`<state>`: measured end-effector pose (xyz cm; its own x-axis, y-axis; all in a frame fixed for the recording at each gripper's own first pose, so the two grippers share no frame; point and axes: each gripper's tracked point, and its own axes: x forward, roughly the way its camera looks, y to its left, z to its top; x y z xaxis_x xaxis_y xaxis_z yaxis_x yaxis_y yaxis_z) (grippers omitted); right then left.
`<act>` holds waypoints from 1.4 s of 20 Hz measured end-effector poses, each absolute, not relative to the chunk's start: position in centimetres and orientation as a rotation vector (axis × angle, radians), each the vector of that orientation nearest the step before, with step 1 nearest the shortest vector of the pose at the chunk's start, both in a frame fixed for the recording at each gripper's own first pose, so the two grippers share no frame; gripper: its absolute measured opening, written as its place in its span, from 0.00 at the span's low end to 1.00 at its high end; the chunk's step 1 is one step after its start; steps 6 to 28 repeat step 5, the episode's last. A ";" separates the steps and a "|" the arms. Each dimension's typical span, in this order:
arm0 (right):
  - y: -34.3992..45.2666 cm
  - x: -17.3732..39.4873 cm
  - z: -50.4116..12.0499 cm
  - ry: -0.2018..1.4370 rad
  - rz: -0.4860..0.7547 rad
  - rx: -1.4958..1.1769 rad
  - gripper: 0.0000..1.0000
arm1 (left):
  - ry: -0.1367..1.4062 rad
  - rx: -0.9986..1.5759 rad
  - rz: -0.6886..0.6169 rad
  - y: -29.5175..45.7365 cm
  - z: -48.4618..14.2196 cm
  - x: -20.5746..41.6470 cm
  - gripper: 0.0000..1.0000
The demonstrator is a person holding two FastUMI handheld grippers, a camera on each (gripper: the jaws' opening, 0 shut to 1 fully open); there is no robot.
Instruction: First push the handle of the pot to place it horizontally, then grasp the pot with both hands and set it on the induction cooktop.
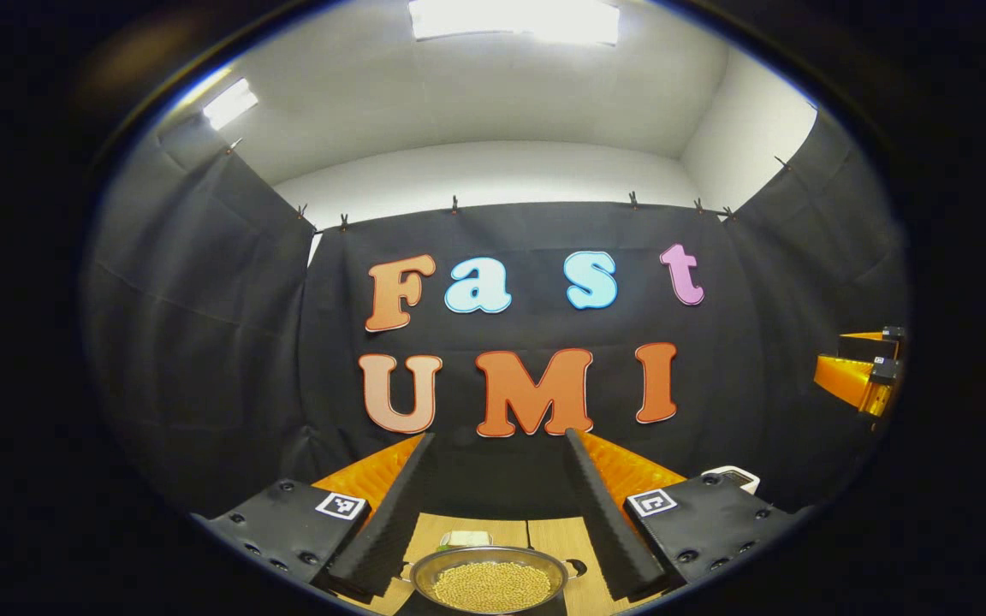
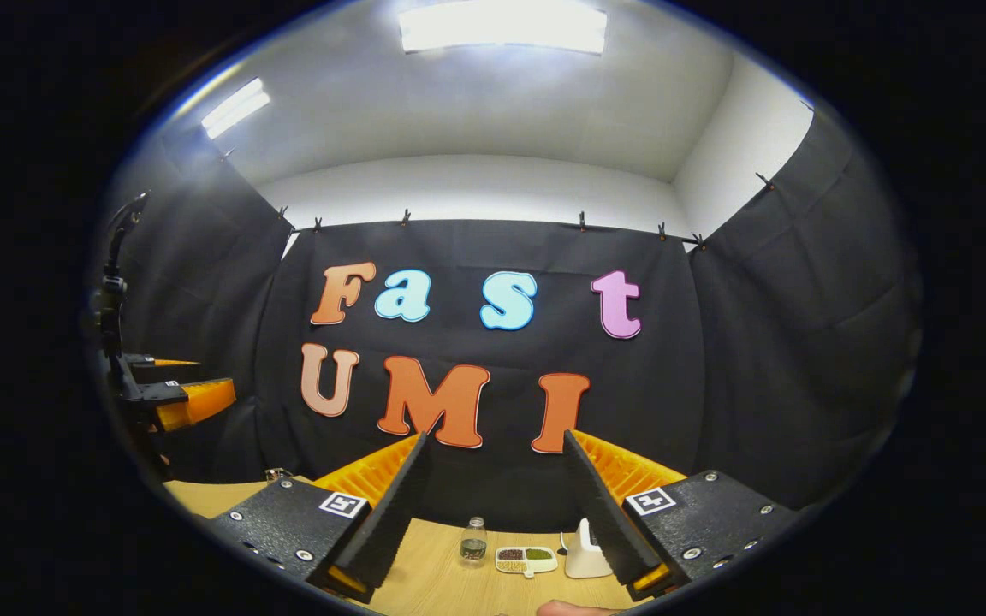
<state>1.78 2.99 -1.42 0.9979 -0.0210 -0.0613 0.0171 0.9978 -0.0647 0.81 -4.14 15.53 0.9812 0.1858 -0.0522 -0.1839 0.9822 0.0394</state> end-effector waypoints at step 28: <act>3.1 1.7 -0.8 0.045 -0.029 -0.075 0.94 | 0.053 0.039 0.182 -3.5 15.6 0.2 0.98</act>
